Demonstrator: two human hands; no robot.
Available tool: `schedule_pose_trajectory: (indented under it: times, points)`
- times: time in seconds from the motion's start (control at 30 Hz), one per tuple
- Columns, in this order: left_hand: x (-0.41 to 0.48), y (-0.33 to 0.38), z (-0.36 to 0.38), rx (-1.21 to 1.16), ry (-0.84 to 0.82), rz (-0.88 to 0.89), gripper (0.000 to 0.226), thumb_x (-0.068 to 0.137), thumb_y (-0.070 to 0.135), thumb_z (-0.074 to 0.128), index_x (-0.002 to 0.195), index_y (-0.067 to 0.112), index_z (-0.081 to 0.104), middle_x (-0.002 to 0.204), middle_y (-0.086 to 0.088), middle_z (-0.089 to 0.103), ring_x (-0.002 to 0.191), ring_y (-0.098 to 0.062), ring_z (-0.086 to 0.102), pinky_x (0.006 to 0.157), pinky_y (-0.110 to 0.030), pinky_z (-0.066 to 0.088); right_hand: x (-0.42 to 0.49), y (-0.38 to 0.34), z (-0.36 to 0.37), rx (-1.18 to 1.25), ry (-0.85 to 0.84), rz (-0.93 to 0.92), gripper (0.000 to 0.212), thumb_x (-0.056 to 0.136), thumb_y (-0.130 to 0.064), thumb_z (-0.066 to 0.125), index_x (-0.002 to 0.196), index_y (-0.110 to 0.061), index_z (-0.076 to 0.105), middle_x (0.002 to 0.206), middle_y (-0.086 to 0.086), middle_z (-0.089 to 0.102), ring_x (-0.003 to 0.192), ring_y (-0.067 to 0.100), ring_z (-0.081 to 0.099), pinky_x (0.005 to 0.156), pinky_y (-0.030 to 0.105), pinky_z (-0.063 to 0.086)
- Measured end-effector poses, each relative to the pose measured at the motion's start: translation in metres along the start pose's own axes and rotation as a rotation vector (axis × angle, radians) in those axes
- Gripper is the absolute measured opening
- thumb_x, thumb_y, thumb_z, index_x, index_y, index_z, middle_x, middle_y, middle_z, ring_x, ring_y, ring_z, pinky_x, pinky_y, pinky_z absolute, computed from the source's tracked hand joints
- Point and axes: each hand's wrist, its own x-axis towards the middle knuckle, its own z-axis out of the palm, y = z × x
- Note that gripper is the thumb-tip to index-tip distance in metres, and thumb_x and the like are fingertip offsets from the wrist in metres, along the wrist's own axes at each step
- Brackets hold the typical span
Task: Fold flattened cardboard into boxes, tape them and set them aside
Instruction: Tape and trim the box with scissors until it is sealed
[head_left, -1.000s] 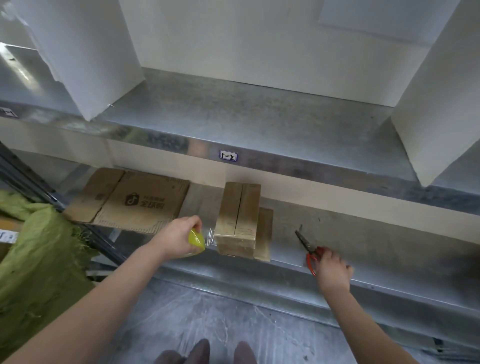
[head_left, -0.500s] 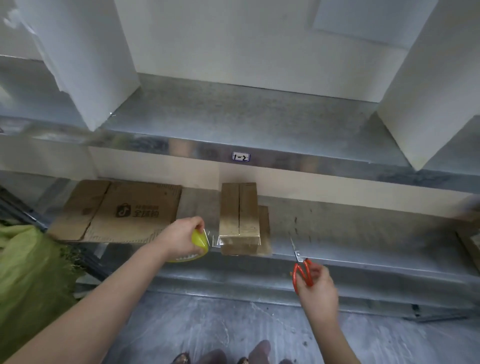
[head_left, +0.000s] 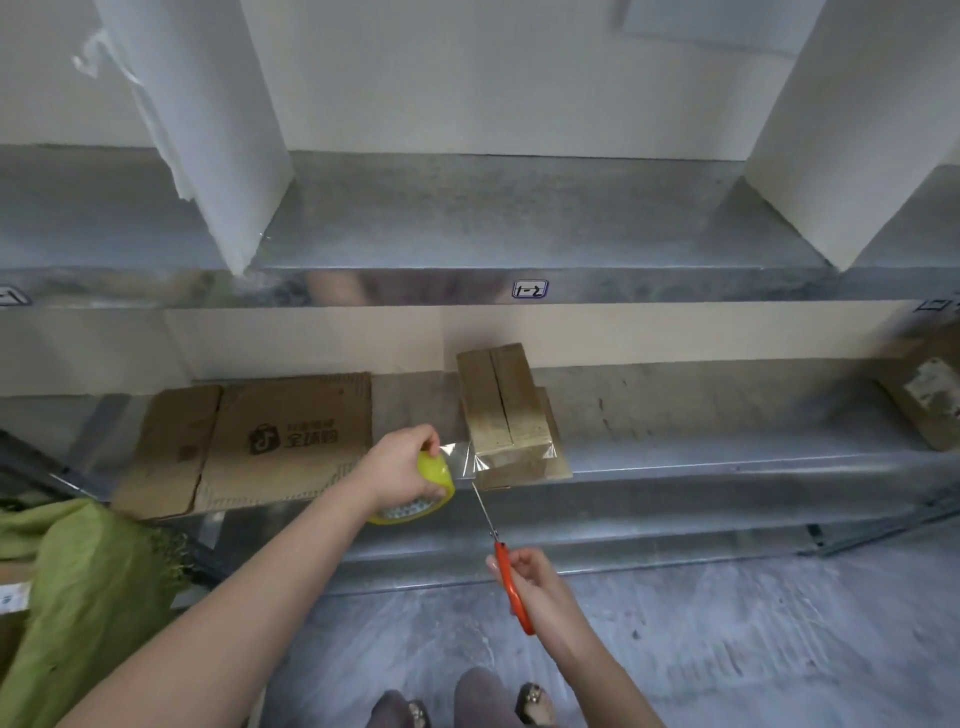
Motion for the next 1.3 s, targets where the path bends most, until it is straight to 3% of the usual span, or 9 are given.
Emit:
schedule_pose_trajectory:
  times: [0.1,0.17,0.27,0.47,0.77,1.03,1.3]
  points:
    - [0.001,-0.003,-0.002,0.02,-0.008,0.029,0.051,0.061,0.033,0.086,0.092,0.019,0.049,0.098,0.002,0.057,0.089,-0.019,0.05,0.065,-0.029,0.031,0.001,-0.003,0.011,0.038,-0.028,0.007,0.049,0.081,-0.052,0.07,0.1,-0.008,0.058,0.075,-0.003,0.056,0.067,0.011,0.052,0.072,0.026,0.043]
    - [0.001,-0.005,-0.003,0.028,-0.02,0.039,0.051,0.061,0.034,0.086,0.092,0.02,0.049,0.099,0.002,0.057,0.09,-0.019,0.05,0.068,-0.029,0.034,0.0,-0.008,0.015,0.035,-0.032,0.014,0.049,0.081,-0.057,0.068,0.099,-0.012,0.059,0.078,-0.005,0.059,0.071,0.012,0.056,0.074,0.027,0.044]
    - [0.003,-0.006,-0.005,0.03,-0.03,0.044,0.051,0.062,0.035,0.086,0.093,0.021,0.049,0.102,0.003,0.056,0.093,-0.018,0.05,0.073,-0.03,0.038,0.003,-0.014,0.018,0.016,-0.033,0.033,0.04,0.083,-0.058,0.063,0.095,-0.02,0.058,0.08,-0.008,0.061,0.076,0.011,0.058,0.071,0.023,0.043]
    - [0.004,-0.006,-0.007,0.048,-0.04,0.062,0.052,0.063,0.034,0.085,0.097,0.018,0.051,0.105,0.0,0.057,0.096,-0.019,0.05,0.073,-0.029,0.037,0.007,-0.025,0.018,-0.01,-0.043,-0.01,0.046,0.085,-0.058,0.061,0.102,-0.015,0.058,0.077,-0.005,0.056,0.071,0.01,0.056,0.064,0.019,0.041]
    - [0.003,-0.003,-0.01,0.057,-0.039,0.082,0.051,0.064,0.033,0.085,0.098,0.016,0.05,0.102,0.001,0.057,0.093,-0.02,0.05,0.068,-0.03,0.032,0.017,-0.028,0.018,-0.015,-0.037,0.019,0.045,0.082,-0.061,0.063,0.095,-0.017,0.058,0.074,0.001,0.06,0.062,0.011,0.058,0.058,0.024,0.042]
    - [0.003,-0.001,-0.008,0.044,-0.058,0.07,0.049,0.066,0.034,0.084,0.097,0.018,0.049,0.105,0.002,0.057,0.098,-0.019,0.05,0.078,-0.03,0.04,0.02,-0.029,0.015,-0.015,-0.032,0.019,0.043,0.085,-0.054,0.064,0.097,-0.014,0.06,0.074,0.001,0.06,0.058,0.01,0.057,0.058,0.022,0.044]
    - [0.005,-0.002,-0.006,0.036,-0.058,0.08,0.049,0.065,0.034,0.085,0.095,0.021,0.048,0.105,0.003,0.056,0.097,-0.018,0.05,0.075,-0.03,0.037,0.02,-0.033,0.01,-0.072,-0.006,-0.028,0.039,0.087,-0.045,0.067,0.1,-0.009,0.063,0.071,-0.005,0.062,0.051,0.005,0.057,0.051,0.014,0.045]
